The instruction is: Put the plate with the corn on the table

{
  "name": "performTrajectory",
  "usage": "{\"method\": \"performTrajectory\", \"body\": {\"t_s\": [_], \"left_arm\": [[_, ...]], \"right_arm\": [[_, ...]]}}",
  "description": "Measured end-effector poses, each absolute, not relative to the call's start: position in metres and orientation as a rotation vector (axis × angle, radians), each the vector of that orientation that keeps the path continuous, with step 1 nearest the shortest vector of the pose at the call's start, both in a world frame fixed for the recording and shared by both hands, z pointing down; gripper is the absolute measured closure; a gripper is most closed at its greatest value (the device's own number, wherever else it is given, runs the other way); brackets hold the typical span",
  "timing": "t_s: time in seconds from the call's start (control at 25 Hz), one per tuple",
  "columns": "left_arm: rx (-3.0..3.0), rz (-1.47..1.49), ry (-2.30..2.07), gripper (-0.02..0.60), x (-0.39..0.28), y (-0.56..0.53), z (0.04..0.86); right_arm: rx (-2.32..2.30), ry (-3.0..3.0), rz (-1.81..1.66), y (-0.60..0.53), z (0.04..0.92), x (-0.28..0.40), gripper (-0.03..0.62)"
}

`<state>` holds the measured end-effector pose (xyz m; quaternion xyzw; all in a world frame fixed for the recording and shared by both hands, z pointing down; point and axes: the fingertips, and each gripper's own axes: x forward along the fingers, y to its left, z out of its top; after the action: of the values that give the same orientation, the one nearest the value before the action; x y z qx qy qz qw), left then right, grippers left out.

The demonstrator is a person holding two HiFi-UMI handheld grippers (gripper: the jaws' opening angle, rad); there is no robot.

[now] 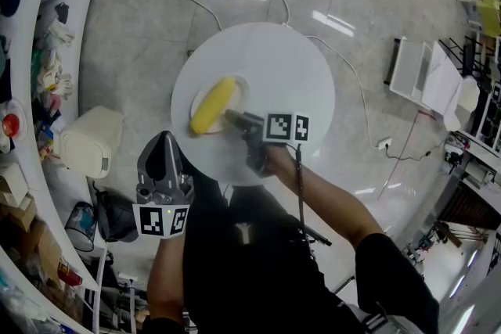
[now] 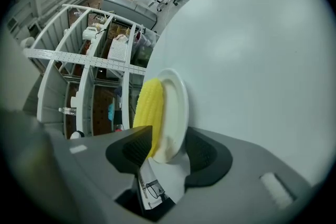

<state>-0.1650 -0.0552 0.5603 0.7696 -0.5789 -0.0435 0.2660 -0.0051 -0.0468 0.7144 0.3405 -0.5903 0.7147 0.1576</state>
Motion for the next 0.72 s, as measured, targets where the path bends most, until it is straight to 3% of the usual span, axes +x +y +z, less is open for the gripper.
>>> {"method": "performTrajectory", "body": {"t_s": [0.72], "left_arm": [[2.081,-0.148,-1.562,0.581,-0.1622,-0.0464,0.5552]], "right_arm": [[1.008,-1.688,2.052,-0.0379,0.7068,0.0048,0.379]]}}
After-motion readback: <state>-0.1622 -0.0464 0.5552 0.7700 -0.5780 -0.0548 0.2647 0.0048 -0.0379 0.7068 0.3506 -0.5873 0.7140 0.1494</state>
